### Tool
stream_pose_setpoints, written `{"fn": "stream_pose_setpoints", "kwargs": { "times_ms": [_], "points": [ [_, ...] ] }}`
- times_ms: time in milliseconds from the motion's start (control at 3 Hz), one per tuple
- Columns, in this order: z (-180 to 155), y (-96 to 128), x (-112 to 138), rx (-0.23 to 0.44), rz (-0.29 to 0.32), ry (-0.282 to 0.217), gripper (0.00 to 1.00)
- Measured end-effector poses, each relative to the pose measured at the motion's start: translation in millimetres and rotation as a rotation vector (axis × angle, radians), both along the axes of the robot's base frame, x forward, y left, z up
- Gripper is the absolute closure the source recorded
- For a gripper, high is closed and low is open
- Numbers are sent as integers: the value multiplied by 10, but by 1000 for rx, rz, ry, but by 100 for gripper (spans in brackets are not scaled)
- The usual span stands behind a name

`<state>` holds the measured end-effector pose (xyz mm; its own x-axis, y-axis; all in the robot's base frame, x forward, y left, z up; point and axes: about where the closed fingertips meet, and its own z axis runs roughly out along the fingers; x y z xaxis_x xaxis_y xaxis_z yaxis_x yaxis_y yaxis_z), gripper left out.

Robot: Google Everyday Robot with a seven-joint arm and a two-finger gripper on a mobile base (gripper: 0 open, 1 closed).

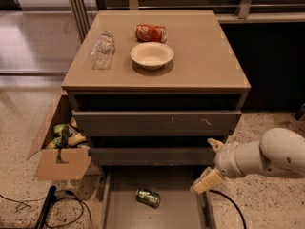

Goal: Pick green can from bottom drawer and place on counter

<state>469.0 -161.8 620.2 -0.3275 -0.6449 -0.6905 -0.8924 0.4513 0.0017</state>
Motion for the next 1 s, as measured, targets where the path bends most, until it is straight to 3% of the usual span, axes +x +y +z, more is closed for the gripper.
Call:
{"fn": "stream_pose_setpoints", "kwargs": {
  "times_ms": [1000],
  "points": [
    [-1695, -130, -241, -34, -27, 62, 0]
  ]
}}
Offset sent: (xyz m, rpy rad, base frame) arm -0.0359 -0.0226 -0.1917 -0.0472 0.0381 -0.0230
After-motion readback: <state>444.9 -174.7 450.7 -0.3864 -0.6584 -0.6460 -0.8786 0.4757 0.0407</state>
